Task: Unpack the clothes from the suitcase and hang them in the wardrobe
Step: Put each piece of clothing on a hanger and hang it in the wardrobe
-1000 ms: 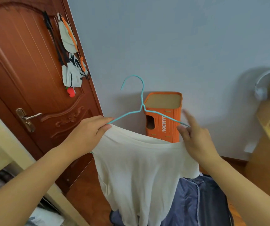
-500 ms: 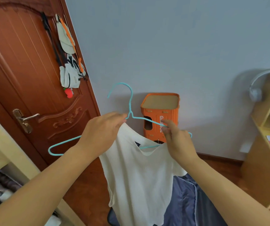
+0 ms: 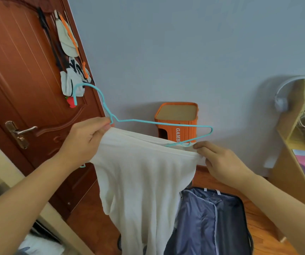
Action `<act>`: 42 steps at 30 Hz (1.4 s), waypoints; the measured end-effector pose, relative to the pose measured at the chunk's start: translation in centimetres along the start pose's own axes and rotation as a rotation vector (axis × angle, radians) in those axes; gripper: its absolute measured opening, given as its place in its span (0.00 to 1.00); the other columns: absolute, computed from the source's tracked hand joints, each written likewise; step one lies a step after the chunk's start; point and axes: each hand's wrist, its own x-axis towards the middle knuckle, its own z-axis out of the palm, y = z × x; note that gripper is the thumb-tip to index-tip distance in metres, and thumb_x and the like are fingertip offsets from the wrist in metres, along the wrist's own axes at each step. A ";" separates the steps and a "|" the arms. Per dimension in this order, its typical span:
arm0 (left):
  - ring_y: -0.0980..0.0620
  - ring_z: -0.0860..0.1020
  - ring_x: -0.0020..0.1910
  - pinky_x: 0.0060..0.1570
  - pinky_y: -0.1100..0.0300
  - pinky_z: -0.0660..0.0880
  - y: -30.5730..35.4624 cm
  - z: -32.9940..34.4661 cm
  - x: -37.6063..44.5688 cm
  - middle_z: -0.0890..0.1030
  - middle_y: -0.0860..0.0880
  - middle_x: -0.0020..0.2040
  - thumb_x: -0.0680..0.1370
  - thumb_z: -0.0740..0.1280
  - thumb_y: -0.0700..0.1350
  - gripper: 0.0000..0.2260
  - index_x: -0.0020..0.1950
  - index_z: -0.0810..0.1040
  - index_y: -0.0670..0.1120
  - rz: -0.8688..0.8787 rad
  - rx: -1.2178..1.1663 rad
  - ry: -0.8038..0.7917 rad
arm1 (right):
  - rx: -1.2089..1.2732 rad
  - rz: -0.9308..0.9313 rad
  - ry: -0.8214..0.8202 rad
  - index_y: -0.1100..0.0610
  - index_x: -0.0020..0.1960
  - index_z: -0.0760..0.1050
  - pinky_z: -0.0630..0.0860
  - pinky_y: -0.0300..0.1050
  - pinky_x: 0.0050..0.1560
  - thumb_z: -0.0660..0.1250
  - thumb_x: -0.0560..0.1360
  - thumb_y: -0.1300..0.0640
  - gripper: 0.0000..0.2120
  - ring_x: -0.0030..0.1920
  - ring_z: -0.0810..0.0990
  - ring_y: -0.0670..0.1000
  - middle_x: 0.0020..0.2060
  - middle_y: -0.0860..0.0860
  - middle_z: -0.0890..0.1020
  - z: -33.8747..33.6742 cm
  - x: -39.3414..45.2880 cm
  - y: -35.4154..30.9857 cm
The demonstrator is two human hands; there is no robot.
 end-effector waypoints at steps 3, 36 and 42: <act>0.71 0.76 0.52 0.55 0.67 0.75 0.2 0.6 -0.2 0.78 0.73 0.51 0.83 0.62 0.40 0.12 0.56 0.83 0.35 -0.026 -0.022 0.058 | 0.069 0.010 -0.012 0.56 0.54 0.75 0.81 0.54 0.38 0.55 0.74 0.64 0.15 0.50 0.82 0.61 0.66 0.50 0.76 0.8 -0.2 -0.4; 0.43 0.78 0.35 0.29 0.50 0.76 -6.7 2.2 -1.4 0.78 0.46 0.39 0.76 0.69 0.31 0.15 0.59 0.77 0.45 0.468 0.593 -0.063 | -0.047 -0.193 -0.062 0.64 0.46 0.71 0.71 0.49 0.26 0.67 0.67 0.69 0.08 0.30 0.67 0.57 0.51 0.58 0.73 -2.4 4.8 2.2; 0.46 0.80 0.37 0.28 0.50 0.76 -4.4 5.5 -1.8 0.77 0.49 0.40 0.81 0.67 0.40 0.05 0.55 0.80 0.47 0.320 0.451 -0.180 | 0.111 -0.319 0.033 0.64 0.43 0.73 0.73 0.50 0.37 0.61 0.67 0.69 0.06 0.38 0.70 0.57 0.47 0.60 0.74 -3.2 8.2 -2.1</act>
